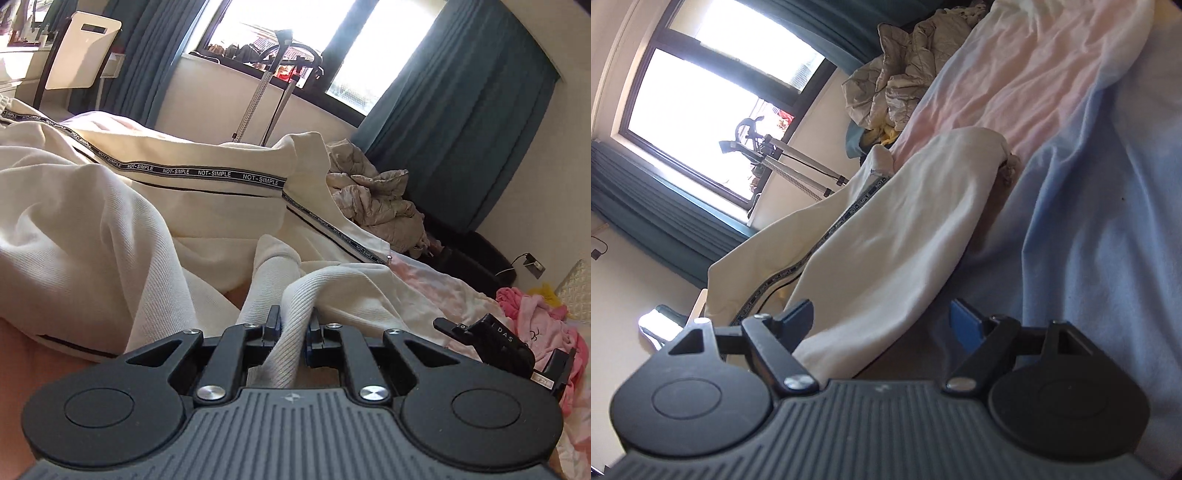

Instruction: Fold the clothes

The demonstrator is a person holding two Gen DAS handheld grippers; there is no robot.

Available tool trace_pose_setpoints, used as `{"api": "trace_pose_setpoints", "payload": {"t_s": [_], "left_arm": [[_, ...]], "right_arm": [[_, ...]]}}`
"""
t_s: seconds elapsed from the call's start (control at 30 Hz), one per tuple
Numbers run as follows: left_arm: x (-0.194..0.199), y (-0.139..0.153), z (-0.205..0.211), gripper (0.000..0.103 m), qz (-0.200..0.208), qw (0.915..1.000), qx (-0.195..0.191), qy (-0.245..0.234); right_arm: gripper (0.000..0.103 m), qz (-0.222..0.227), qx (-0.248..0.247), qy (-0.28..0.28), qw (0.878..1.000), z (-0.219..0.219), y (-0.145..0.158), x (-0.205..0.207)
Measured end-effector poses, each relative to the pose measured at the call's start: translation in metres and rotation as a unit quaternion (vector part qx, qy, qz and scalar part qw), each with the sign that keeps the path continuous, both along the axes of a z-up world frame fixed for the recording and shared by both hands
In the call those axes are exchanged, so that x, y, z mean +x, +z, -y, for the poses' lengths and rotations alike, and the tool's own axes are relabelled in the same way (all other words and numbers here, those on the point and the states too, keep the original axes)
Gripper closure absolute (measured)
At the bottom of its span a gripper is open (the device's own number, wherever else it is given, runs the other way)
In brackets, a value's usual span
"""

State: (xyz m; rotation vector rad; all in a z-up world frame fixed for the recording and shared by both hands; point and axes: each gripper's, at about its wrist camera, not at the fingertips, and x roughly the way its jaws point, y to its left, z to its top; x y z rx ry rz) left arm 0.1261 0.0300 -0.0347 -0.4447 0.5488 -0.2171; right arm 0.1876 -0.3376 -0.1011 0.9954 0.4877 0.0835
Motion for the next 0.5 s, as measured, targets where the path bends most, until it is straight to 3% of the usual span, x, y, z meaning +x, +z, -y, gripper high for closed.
{"api": "trace_pose_setpoints", "payload": {"t_s": [0.07,0.17,0.23,0.27,0.3,0.33,0.43,0.5], "left_arm": [[-0.001,-0.007,-0.006,0.09,-0.011,0.9997,-0.02,-0.003],[-0.001,-0.014,-0.01,0.089,-0.007,0.9997,-0.022,-0.011],[0.001,-0.017,-0.013,0.089,-0.009,0.9991,-0.037,-0.017],[0.002,-0.017,-0.015,0.089,-0.008,0.9989,-0.041,-0.021],[0.002,-0.018,-0.014,0.087,-0.005,0.9989,-0.039,-0.026],[0.002,-0.018,-0.014,0.085,-0.003,0.9988,-0.037,-0.031],[-0.003,-0.017,-0.006,0.081,0.015,0.999,-0.017,-0.038],[-0.009,-0.013,-0.003,0.06,0.026,0.999,-0.006,-0.036]], "right_arm": [[0.022,0.002,-0.001,-0.01,1.0,0.002,-0.004,0.014],[0.024,0.002,-0.013,-0.036,0.999,0.01,-0.005,0.033],[0.052,0.01,-0.038,-0.049,0.998,0.016,0.01,0.031],[0.06,0.015,-0.05,-0.055,0.997,0.019,0.018,0.03],[0.086,0.019,-0.063,-0.062,0.996,0.022,0.025,0.029],[0.093,0.024,-0.075,-0.068,0.995,0.026,0.033,0.028],[0.096,0.037,-0.112,-0.088,0.989,0.035,0.056,0.025],[0.097,0.046,-0.136,-0.101,0.984,0.041,0.071,0.023]]}}
